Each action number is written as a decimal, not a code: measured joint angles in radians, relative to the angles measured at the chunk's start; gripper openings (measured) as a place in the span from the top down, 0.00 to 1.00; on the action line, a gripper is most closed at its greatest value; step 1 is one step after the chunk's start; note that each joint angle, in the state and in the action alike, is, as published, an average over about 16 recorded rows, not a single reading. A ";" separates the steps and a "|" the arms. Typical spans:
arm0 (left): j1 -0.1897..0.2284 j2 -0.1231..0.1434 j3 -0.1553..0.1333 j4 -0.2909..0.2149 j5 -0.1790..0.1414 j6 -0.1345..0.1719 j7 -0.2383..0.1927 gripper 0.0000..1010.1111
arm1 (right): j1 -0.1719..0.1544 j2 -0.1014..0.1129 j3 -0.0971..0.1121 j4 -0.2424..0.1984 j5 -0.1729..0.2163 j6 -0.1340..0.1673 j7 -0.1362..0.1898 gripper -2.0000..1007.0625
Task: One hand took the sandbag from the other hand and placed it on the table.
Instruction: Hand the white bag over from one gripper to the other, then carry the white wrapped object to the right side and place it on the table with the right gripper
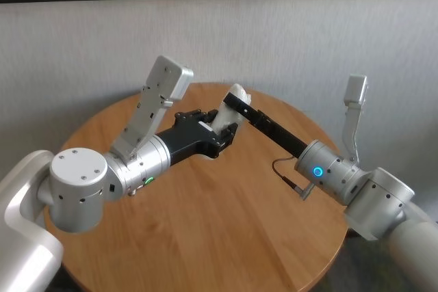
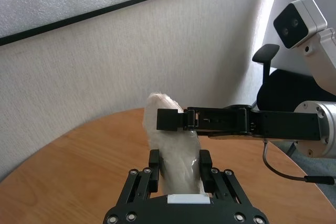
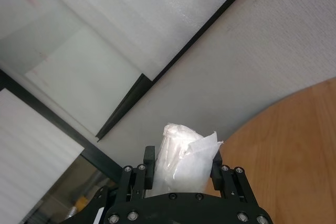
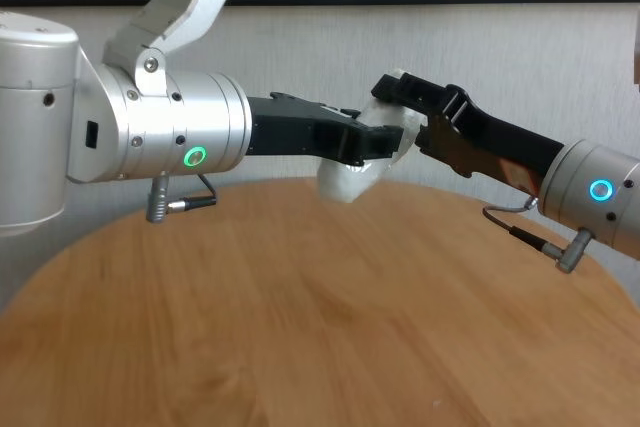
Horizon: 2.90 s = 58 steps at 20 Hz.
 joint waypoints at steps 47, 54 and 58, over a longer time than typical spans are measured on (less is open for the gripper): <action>0.048 -0.043 -0.094 -0.011 0.037 0.057 0.179 0.01 | -0.030 0.210 -0.038 -0.155 -0.253 -0.002 -0.113 0.40; 0.067 -0.062 -0.122 -0.018 0.046 0.065 0.221 0.01 | -0.034 0.287 -0.079 -0.226 -0.337 0.102 -0.151 0.41; 0.068 -0.064 -0.123 -0.019 0.046 0.066 0.222 0.01 | -0.013 0.300 -0.099 -0.223 -0.382 0.142 -0.164 0.41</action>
